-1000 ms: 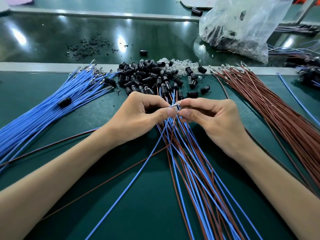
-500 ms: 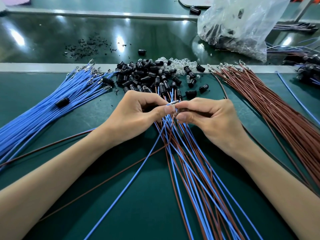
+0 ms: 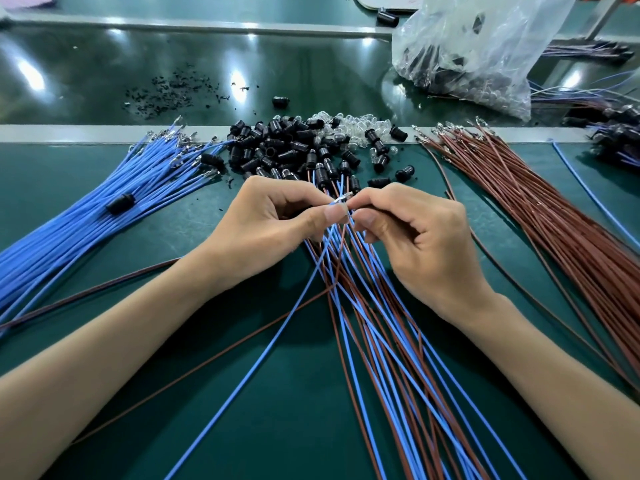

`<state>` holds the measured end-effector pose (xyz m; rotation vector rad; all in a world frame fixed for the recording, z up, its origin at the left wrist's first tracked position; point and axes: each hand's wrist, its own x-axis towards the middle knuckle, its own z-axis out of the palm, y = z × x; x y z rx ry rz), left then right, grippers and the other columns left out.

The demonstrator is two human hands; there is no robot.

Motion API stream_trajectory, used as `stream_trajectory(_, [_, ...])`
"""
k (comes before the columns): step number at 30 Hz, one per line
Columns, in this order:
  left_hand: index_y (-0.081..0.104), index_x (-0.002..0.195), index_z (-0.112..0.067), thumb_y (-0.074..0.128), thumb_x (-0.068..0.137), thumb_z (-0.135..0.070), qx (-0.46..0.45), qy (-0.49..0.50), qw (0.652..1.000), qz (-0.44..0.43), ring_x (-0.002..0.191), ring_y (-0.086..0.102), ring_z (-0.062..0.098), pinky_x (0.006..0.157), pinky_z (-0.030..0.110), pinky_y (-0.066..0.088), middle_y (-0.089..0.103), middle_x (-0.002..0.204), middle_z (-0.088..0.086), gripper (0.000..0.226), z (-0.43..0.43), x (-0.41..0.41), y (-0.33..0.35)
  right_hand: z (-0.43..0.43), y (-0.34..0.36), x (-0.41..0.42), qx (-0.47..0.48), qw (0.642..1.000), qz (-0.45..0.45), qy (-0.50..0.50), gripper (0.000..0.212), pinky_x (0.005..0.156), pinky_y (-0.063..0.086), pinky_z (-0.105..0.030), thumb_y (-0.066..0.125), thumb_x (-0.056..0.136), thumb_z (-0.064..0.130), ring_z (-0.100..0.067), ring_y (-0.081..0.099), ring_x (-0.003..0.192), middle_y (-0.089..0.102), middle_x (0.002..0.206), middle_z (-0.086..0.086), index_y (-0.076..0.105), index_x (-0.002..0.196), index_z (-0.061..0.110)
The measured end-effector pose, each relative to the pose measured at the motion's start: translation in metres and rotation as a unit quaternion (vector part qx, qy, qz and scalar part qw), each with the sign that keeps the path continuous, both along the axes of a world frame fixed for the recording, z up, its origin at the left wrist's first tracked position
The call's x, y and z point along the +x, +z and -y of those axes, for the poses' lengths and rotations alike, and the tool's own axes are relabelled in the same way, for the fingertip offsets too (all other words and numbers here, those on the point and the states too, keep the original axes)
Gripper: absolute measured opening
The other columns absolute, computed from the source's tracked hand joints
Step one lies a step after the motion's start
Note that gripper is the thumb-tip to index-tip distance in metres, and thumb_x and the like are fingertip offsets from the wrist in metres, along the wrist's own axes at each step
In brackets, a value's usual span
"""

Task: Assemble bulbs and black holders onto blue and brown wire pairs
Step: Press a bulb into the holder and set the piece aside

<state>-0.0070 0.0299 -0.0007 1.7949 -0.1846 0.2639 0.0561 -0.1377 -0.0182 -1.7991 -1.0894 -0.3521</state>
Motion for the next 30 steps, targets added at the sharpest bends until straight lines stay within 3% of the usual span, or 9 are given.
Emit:
stream_trajectory(5, [0.070, 0.067, -0.025, 0.066, 0.080, -0.025, -0.019, 0.011, 1.000, -0.021, 0.044, 0.038, 0.008, 0.045, 0.018, 0.028, 0.052, 0.050, -0.006, 0.014, -0.0043, 0.0018, -0.0025, -0.0008, 0.0006, 0.0004, -0.003, 0.997, 0.080, -0.010, 0.012, 0.070, 0.048, -0.015, 0.061, 0.090, 0.001, -0.011, 0.060, 0.072, 0.067, 0.082, -0.010, 0.069, 0.097, -0.005])
stream_trajectory(9, [0.072, 0.064, -0.028, 0.065, 0.080, -0.026, -0.027, 0.006, 0.999, -0.026, 0.044, 0.037, 0.009, 0.045, 0.017, 0.028, 0.052, 0.050, -0.007, 0.018, -0.0055, 0.0029, -0.0026, -0.0028, 0.0000, 0.0007, -0.009, 0.993, 0.114, -0.013, 0.012, 0.074, 0.044, -0.010, 0.060, 0.090, -0.002, -0.012, 0.058, 0.074, 0.066, 0.082, -0.012, 0.069, 0.097, -0.007])
stream_trajectory(16, [0.072, 0.062, -0.028, 0.063, 0.081, -0.024, -0.050, -0.001, 0.998, -0.036, 0.044, 0.036, 0.005, 0.044, 0.013, 0.027, 0.051, 0.049, -0.009, 0.021, -0.0060, 0.0042, -0.0034, -0.0043, -0.0006, 0.0006, -0.037, 0.979, 0.199, -0.031, 0.014, 0.073, 0.050, -0.027, 0.058, 0.091, 0.000, -0.027, 0.062, 0.072, 0.065, 0.082, -0.018, 0.067, 0.096, -0.010])
stream_trajectory(19, [0.072, 0.063, -0.024, 0.067, 0.079, -0.024, -0.059, 0.001, 0.998, -0.035, 0.043, 0.035, 0.004, 0.044, 0.012, 0.027, 0.050, 0.048, -0.009, 0.017, -0.0057, 0.0035, -0.0026, -0.0050, -0.0007, -0.0014, -0.022, 0.986, 0.164, -0.028, 0.013, 0.079, 0.047, -0.017, 0.059, 0.091, -0.003, -0.021, 0.061, 0.078, 0.067, 0.086, -0.016, 0.068, 0.100, -0.009])
stream_trajectory(24, [0.068, 0.071, -0.010, 0.064, 0.077, -0.024, -0.046, 0.016, 0.998, -0.036, 0.042, 0.035, 0.002, 0.045, 0.011, 0.027, 0.048, 0.046, -0.009, 0.016, -0.0025, 0.0017, -0.0018, -0.0027, -0.0003, -0.0013, -0.022, 0.992, 0.119, -0.023, 0.013, 0.076, 0.049, -0.016, 0.061, 0.090, -0.004, -0.017, 0.064, 0.077, 0.069, 0.088, -0.013, 0.069, 0.100, -0.006])
stream_trajectory(30, [0.069, 0.068, -0.015, 0.064, 0.077, -0.023, -0.066, 0.018, 0.997, -0.036, 0.041, 0.037, 0.000, 0.045, 0.009, 0.028, 0.047, 0.045, -0.009, 0.013, -0.0011, 0.0014, -0.0011, -0.0060, 0.0014, -0.0063, 0.007, 0.999, 0.027, -0.024, 0.014, 0.071, 0.047, -0.015, 0.058, 0.093, 0.001, -0.009, 0.060, 0.071, 0.068, 0.083, -0.003, 0.070, 0.097, -0.002])
